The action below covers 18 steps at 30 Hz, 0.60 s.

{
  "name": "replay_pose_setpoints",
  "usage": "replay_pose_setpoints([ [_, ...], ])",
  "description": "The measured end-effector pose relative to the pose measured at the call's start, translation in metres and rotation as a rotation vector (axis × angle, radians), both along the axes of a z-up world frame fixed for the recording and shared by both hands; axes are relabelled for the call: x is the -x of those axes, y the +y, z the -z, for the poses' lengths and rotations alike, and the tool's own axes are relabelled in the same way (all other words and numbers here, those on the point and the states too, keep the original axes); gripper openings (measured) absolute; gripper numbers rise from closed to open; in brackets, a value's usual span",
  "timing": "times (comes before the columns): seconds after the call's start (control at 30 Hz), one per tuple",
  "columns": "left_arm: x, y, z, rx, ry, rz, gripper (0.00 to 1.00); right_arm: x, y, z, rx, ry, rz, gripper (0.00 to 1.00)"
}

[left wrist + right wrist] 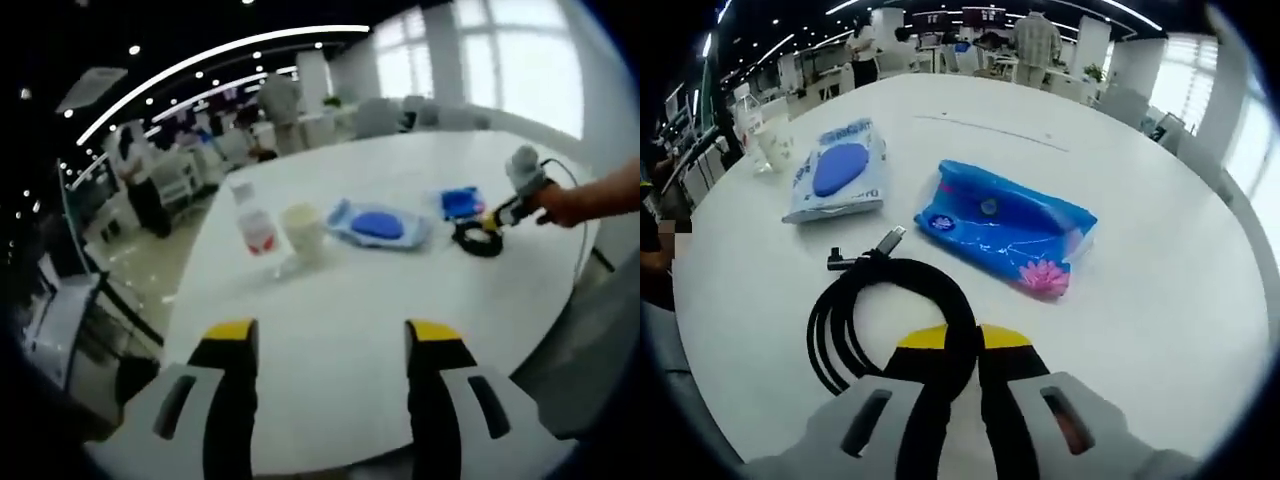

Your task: Arrange the tabletop items into an orderly group along one side of the table until the central work area is clear of visible clutter.

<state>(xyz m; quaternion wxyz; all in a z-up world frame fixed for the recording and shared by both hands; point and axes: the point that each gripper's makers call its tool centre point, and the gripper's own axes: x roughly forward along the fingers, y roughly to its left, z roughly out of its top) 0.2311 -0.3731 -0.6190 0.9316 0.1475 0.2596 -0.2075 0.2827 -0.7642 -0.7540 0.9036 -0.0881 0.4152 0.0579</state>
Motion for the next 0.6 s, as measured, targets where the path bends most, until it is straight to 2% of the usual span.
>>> replay_pose_setpoints([
  [0.13, -0.001, -0.001, -0.004, -0.017, -0.027, 0.012, 0.56, 0.009, 0.001, -0.004, 0.008, -0.003, -0.018, 0.16],
  [0.23, 0.000, -0.001, -0.005, -0.032, -0.040, 0.020, 0.56, 0.014, -0.003, -0.007, -0.014, -0.020, 0.018, 0.18],
  [0.37, 0.000, 0.000, -0.011, -0.012, -0.060, 0.021, 0.56, 0.017, -0.003, -0.006, -0.033, -0.036, 0.049, 0.23],
  [0.43, -0.001, 0.001, -0.014, 0.013, -0.066, 0.017, 0.56, 0.018, 0.003, -0.009, -0.019, -0.052, 0.027, 0.29],
  [0.5, -0.001, 0.001, -0.016, 0.050, -0.066, 0.011, 0.56, 0.014, 0.011, -0.016, 0.055, -0.095, -0.054, 0.30],
  [0.6, 0.000, 0.002, -0.017, 0.083, -0.060, 0.007, 0.56, 0.019, 0.028, -0.024, 0.094, -0.106, -0.098, 0.30],
])
